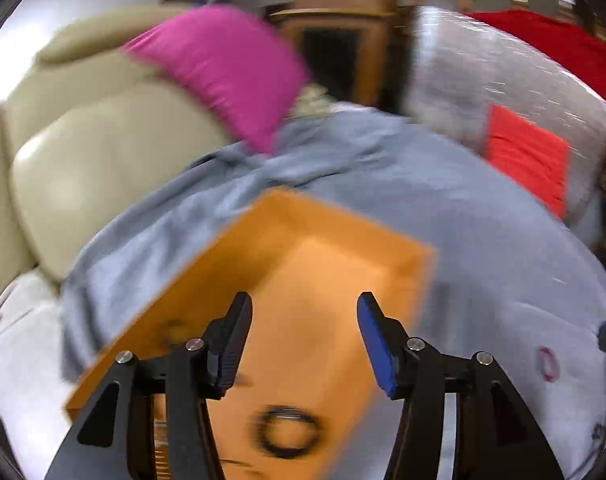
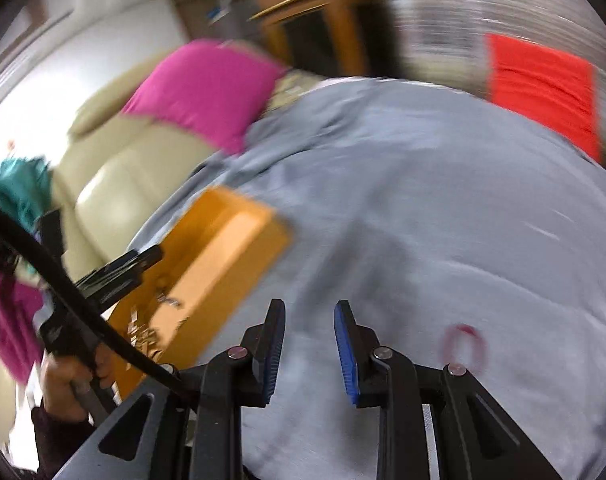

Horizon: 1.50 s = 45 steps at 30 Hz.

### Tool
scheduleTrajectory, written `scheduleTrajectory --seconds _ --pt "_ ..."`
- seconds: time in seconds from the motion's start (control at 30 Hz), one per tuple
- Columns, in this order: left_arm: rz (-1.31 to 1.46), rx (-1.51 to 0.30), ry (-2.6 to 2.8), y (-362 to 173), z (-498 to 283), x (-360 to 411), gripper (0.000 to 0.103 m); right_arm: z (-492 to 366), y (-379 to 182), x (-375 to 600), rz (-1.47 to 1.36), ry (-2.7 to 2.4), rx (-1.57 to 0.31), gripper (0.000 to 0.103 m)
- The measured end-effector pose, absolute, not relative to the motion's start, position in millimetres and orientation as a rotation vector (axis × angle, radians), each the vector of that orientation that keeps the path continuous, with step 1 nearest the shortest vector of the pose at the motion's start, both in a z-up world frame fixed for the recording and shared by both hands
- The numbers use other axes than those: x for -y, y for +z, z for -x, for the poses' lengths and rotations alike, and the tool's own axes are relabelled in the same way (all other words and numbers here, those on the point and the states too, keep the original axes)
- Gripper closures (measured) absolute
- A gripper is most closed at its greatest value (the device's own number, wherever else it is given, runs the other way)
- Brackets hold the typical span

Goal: Organize jewelry
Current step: 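Return both open tools over the table, then grasp the black hair tie with the left tool while the right tool reaches the gold pearl brooch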

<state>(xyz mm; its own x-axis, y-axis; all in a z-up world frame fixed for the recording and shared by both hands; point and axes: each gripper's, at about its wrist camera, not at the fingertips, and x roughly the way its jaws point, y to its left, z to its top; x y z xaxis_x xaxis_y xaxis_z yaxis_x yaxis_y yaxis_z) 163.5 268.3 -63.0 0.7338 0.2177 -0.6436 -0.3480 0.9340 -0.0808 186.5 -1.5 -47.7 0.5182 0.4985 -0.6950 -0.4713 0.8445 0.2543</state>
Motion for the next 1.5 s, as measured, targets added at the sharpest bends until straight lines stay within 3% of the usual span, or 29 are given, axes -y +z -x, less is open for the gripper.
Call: scheduleTrajectory --seconds 0.3,0.37,0.47,0.77,1.2,1.5 --pt "0.1 -0.707 -0.026 -65.2 -185.7 -119.4 0.041 -155.9 -45.4 178.4 -0.317 0.324 -0.792 0.074" --pt "0.072 -0.726 -0.06 -71.6 -187.5 -98.5 0.041 -149.0 -49.6 214.1 -0.391 0.273 -0.771 0.066" --pt "0.077 -0.761 -0.104 -83.0 -191.7 -79.6 0.041 -135.7 -63.8 264.1 -0.504 0.199 -0.728 0.054" --pt "0.131 -0.858 -0.174 -111.6 -217.7 -50.5 0.041 -122.4 -99.7 388.6 -0.787 -0.042 -0.668 0.054" --pt "0.02 -0.827 -0.391 -110.7 -218.6 16.2 0.041 -142.5 -147.1 426.8 -0.813 -0.12 -0.867 0.059" --pt "-0.074 -0.788 -0.739 -104.6 -176.0 92.4 0.041 -150.5 -139.6 418.9 -0.779 -0.052 -0.843 0.059"
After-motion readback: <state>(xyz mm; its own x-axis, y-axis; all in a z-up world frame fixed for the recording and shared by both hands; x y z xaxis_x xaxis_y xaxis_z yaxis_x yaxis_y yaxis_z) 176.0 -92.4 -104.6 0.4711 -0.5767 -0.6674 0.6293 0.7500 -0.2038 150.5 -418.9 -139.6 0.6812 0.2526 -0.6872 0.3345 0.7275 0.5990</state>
